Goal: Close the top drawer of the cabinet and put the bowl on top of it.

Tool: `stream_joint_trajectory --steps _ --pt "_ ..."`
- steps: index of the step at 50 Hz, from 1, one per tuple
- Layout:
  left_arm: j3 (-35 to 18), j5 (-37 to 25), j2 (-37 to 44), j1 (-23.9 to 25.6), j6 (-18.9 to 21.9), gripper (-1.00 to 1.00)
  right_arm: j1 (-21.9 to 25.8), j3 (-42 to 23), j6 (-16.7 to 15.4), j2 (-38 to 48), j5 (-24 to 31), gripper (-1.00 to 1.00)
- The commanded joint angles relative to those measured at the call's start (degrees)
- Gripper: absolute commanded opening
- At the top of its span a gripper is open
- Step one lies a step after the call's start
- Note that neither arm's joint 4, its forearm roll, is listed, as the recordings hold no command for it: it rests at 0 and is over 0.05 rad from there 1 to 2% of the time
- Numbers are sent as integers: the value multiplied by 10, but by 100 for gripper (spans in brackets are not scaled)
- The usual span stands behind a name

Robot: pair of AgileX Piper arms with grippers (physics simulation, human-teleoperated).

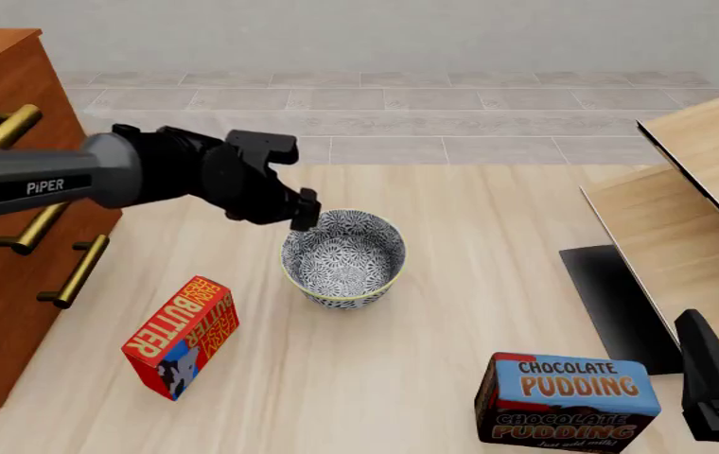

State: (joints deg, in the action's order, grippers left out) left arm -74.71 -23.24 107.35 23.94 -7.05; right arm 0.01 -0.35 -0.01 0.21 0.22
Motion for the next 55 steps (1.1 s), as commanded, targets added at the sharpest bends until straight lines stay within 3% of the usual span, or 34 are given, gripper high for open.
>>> stream_joint_trajectory --steps 1,55 --pt "-4 3 14 0 -5 100 0 1 0 0 -1 100" --pt "-3 22 69 21 -39 100 0 1 0 0 -1 100"
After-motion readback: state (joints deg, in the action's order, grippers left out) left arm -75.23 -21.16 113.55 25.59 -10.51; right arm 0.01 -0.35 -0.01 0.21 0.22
